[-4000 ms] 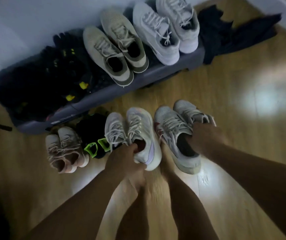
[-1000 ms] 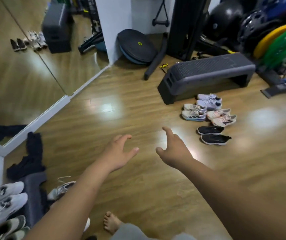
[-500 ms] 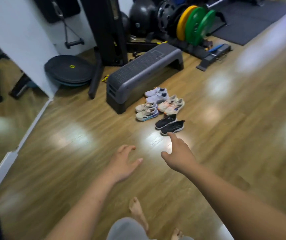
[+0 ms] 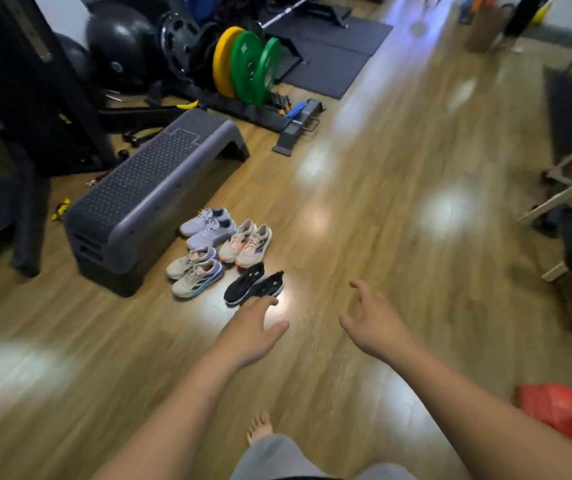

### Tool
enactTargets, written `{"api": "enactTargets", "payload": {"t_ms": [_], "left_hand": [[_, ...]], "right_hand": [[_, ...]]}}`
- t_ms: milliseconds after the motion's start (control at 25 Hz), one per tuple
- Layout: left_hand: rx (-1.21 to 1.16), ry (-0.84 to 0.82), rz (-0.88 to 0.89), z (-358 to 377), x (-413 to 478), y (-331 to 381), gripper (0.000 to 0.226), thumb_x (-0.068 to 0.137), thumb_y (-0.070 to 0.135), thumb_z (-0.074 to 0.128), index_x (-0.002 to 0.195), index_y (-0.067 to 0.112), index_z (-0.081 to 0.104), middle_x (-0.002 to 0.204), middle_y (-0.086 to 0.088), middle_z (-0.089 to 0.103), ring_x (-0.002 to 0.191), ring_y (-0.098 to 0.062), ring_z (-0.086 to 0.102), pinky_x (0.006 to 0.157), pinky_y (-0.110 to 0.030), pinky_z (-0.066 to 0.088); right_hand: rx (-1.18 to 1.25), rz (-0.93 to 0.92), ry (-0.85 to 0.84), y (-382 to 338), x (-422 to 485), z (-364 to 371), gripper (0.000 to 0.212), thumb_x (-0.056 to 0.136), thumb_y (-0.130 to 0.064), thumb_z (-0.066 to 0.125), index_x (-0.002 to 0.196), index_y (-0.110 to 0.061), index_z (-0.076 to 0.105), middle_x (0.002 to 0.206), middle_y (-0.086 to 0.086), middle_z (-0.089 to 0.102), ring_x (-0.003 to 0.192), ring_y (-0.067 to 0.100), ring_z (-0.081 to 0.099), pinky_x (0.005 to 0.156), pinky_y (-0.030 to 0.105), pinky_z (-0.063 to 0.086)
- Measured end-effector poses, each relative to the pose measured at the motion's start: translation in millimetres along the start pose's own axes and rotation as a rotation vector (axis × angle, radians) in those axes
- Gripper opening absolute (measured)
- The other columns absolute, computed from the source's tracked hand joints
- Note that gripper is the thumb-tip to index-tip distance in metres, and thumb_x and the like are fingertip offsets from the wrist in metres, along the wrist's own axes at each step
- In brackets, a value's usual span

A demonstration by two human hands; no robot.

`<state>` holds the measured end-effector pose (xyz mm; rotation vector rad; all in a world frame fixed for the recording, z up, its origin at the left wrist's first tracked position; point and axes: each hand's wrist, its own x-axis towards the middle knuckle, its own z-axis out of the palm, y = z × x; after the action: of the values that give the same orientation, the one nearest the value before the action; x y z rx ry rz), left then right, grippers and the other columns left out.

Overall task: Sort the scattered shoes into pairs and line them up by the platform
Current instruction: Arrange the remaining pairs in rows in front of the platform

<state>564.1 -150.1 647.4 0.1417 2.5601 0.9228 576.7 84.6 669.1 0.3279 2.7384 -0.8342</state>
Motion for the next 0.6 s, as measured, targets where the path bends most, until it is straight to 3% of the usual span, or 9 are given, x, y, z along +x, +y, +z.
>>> {"api": "enactTargets", "payload": {"t_ms": [80,160,240,600], "left_hand": [[-0.006,-0.004,0.007,-10,24,-2,0.049,0.089,0.046,0.059,0.133,0.028,0.049,0.133,0.005,0.049,0.119,-0.016,0.052,0.097,-0.029,0.042],[-0.025,0.031,-0.009,-19,45,-7,0.048,0.089,0.046,0.060,0.132,0.028,0.050,0.129,0.006,0.050,0.116,-0.016,0.053,0.095,-0.029,0.043],[-0.054,0.041,-0.060,-26,63,-13,0.050,0.088,0.046,0.060,0.133,0.028,0.049,0.130,0.005,0.051,0.114,-0.016,0.054,0.094,-0.029,0.044],[-0.126,0.193,-0.342,-52,150,2,0.047,0.087,0.042,0.064,0.129,0.026,0.053,0.126,0.001,0.057,0.103,-0.016,0.058,0.093,-0.032,0.048]], "right_hand": [[-0.001,-0.001,-0.014,-12,21,-1,0.070,0.082,-0.034,0.060,0.145,-0.029,0.030,0.102,0.000,0.055,0.076,0.010,0.050,0.071,0.029,0.043],[-0.023,-0.033,-0.030,-27,46,2,0.069,0.083,-0.035,0.060,0.146,-0.029,0.030,0.129,0.006,0.053,0.105,0.021,0.056,0.085,0.033,0.046],[-0.033,-0.085,-0.049,-40,76,4,0.067,0.085,-0.037,0.059,0.145,-0.027,0.032,0.139,0.007,0.049,0.125,0.025,0.047,0.097,0.036,0.043],[-0.094,-0.282,-0.204,-57,240,-23,0.055,0.087,-0.039,0.055,0.139,-0.027,0.039,0.132,0.008,0.053,0.120,0.028,0.050,0.091,0.034,0.042]]}}
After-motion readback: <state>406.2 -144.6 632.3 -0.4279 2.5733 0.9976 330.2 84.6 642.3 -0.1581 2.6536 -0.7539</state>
